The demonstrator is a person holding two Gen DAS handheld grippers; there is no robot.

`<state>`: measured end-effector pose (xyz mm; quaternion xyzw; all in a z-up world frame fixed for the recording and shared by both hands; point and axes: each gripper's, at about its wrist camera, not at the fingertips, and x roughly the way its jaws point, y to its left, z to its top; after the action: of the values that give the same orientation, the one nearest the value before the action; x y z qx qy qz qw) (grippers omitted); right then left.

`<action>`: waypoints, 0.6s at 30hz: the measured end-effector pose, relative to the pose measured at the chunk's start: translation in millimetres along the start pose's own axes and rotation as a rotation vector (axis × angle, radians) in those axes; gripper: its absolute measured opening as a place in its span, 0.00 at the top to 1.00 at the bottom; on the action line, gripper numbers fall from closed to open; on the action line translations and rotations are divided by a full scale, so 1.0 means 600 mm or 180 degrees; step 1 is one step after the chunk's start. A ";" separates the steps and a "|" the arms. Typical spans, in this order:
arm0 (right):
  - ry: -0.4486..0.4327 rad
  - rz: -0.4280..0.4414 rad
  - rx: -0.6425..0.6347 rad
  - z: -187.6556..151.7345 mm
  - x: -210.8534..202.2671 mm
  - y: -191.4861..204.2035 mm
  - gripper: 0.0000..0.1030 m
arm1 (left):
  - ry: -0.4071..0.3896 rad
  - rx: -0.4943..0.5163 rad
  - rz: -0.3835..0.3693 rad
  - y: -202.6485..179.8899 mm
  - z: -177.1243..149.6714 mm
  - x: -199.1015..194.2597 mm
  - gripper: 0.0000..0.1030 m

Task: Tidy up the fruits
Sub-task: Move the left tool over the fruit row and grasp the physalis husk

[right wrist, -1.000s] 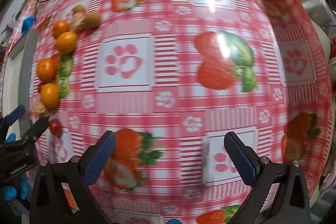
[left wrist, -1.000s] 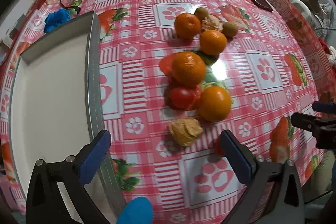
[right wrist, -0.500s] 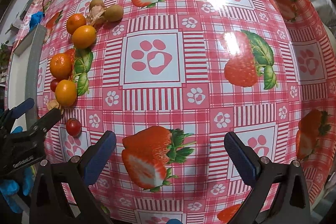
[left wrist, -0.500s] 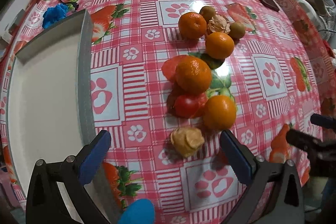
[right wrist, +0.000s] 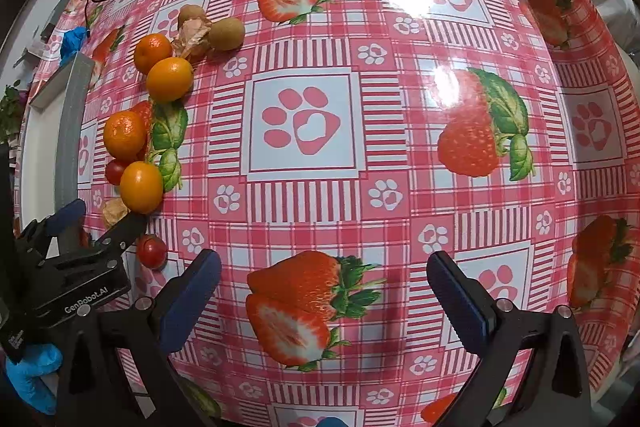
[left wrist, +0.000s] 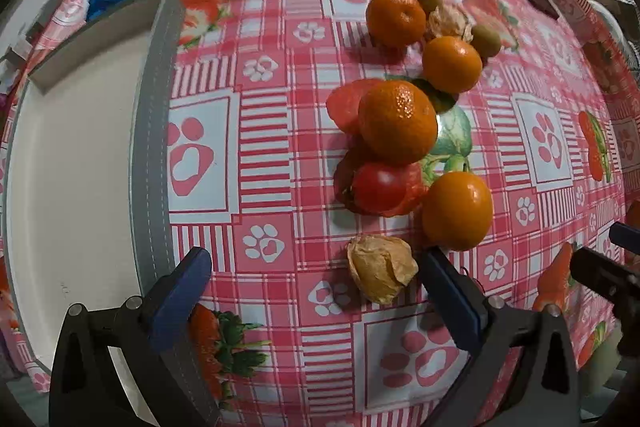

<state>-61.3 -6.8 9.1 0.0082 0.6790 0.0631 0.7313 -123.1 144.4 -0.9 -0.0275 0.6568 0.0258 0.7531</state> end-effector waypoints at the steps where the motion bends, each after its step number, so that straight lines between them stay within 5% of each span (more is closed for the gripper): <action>1: 0.0002 0.0005 -0.0005 0.000 0.001 0.004 0.00 | 0.0082 -0.0001 -0.0001 0.000 0.005 0.002 0.00; 5: -0.0010 0.0013 -0.0001 -0.002 0.002 0.009 0.00 | 0.0075 -0.0045 -0.0015 0.000 0.013 -0.002 0.04; 8: 0.0006 0.0034 0.0040 -0.010 0.000 -0.009 0.00 | 0.0025 0.0013 -0.0032 -0.006 0.026 -0.014 0.20; 13: 0.0019 0.0070 0.0049 -0.014 0.001 -0.019 0.00 | -0.0037 0.0071 -0.0088 -0.019 0.044 -0.031 0.71; 18: 0.0007 0.0140 0.0028 -0.009 -0.008 -0.003 0.00 | 0.0012 -0.0075 -0.0315 0.000 0.046 -0.044 0.72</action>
<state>-67.1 -9.4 13.2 0.0262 0.6798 0.0762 0.7290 -99.3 146.5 29.3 -0.0689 0.6557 -0.0039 0.7519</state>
